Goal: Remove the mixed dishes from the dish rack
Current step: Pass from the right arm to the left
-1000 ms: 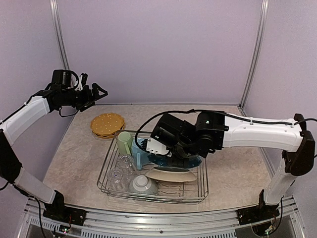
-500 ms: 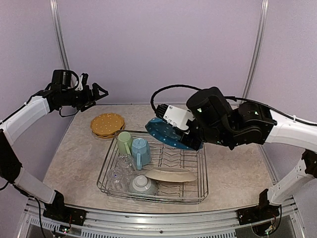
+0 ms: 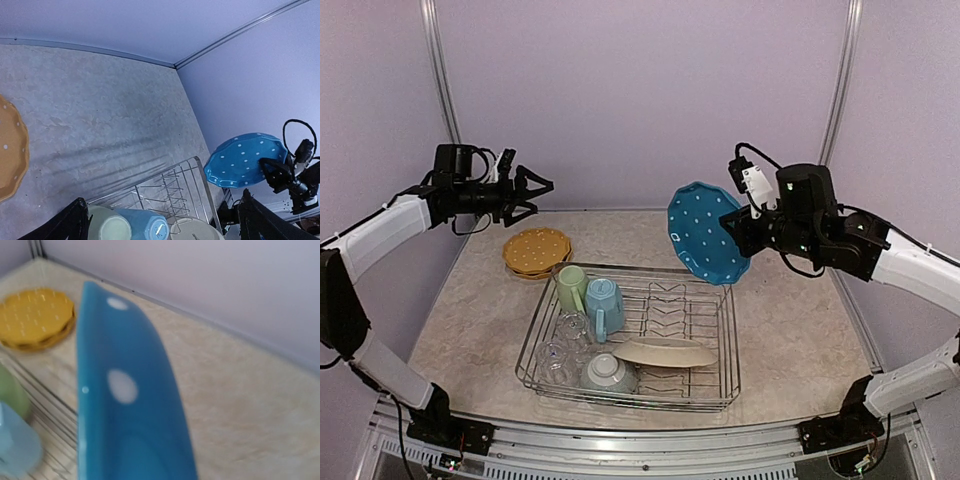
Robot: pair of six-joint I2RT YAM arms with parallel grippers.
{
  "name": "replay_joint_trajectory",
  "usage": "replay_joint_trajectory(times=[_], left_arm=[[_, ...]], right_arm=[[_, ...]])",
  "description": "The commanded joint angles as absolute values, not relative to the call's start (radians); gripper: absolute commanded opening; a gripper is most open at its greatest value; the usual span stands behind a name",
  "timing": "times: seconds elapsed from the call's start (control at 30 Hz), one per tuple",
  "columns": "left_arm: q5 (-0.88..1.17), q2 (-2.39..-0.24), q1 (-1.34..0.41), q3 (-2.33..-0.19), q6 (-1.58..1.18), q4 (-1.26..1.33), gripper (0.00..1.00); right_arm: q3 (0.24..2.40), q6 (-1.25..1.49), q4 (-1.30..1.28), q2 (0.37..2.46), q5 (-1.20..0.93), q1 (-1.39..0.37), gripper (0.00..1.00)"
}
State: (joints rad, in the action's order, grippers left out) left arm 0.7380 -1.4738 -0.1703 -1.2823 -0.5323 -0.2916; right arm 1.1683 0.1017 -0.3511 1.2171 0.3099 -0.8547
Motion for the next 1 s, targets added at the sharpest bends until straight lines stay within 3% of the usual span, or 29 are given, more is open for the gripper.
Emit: replay_joint_trajectory(times=[0.0, 0.23, 0.7, 0.97], left_arm=[[0.94, -1.511, -0.201, -1.245, -0.644, -0.148, 0.98], [1.037, -1.554, -0.311, -1.242, -0.685, -0.077, 0.98], [1.133, -1.684, -0.402, -1.296, -0.722, -0.085, 0.94], [1.149, -1.714, -0.415, -1.321, -0.715, -0.119, 0.67]], right_arm=[[1.085, 0.393, -0.013, 1.141, 0.027, -0.74, 0.0], [0.931, 0.739, 0.311, 1.169, -0.23, -0.584, 0.0], [0.964, 1.095, 0.864, 1.513, -0.491, -0.597, 0.0], [1.029, 1.12, 0.912, 1.606, -0.498, -0.64, 0.0]])
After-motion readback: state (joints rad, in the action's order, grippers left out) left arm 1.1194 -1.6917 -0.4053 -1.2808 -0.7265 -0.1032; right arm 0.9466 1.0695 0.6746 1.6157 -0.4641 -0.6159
